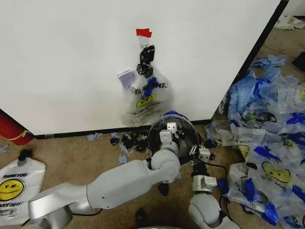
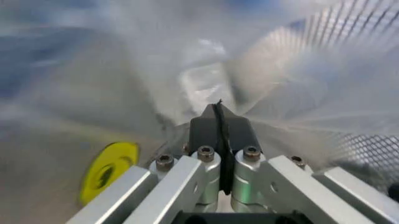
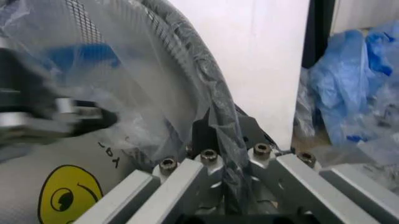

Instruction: Pick up the garbage bag from the wall and place it over the trash bin.

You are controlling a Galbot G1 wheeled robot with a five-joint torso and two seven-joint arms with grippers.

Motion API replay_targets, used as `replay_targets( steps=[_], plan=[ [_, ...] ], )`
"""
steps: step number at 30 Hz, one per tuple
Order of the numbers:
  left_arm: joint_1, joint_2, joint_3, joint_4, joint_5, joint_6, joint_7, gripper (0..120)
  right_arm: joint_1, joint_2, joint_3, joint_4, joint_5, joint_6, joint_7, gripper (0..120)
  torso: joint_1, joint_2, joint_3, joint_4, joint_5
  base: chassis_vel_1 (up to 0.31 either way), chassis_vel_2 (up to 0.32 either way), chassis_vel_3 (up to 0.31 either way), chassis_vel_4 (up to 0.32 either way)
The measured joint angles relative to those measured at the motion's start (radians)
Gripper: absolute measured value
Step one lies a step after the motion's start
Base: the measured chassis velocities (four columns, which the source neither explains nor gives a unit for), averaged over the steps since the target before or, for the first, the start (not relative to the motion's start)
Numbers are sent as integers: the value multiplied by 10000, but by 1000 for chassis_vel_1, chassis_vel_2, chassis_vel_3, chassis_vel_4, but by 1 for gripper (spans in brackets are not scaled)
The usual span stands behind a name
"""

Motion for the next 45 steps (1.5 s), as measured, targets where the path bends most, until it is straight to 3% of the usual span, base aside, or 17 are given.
replay_targets(
  steps=[4,9,12,17,22,28,32,37,40,45],
  plan=[
    [24,375,-85,-445,-116,-9,-15,0,111,-18,67,32,527,-160,147,0,0,0,0,0,0,0,0,0,0],
    [115,1360,-533,-1273,-396,-168,262,0,266,-174,147,176,1604,-453,447,0,0,0,0,0,-1,0,0,0,0],
    [128,1454,-587,-1332,-423,-191,294,0,276,-188,149,201,1722,-488,487,0,0,0,0,0,-1,0,0,0,0],
    [436,2691,-1606,-2423,-1116,-375,649,0,445,-275,236,183,2456,-657,684,0,0,2,-1,-3,-2,0,0,0,0],
    [887,3228,-1975,-3000,-1381,-380,950,0,490,-269,251,-53,2419,-628,653,0,1,3,1,2,0,0,0,0,0],
    [1463,3337,-2437,-3058,-1306,-430,1073,0,444,-416,167,17,2654,-612,652,0,0,3,0,-2,4,0,0,0,0],
    [1792,3631,-3111,-3488,-1462,-429,1172,0,273,-764,184,600,3330,-738,509,0,0,3,0,-1,-1,0,0,0,0],
    [2865,4445,-5069,-4486,-1716,-333,1547,0,119,-1368,212,1699,4466,-1096,390,0,-1,3,-1,1,0,0,0,0,0],
    [3315,4790,-5759,-4720,-1813,-273,1740,0,84,-1581,206,2089,4924,-1256,409,0,-1,3,-1,6,-1,0,0,0,0],
    [4446,5506,-7231,-5152,-1957,-270,2112,0,-77,-2223,54,3544,7242,-1956,887,0,-1,2,-1,3,2,0,0,0,0]
  ],
)
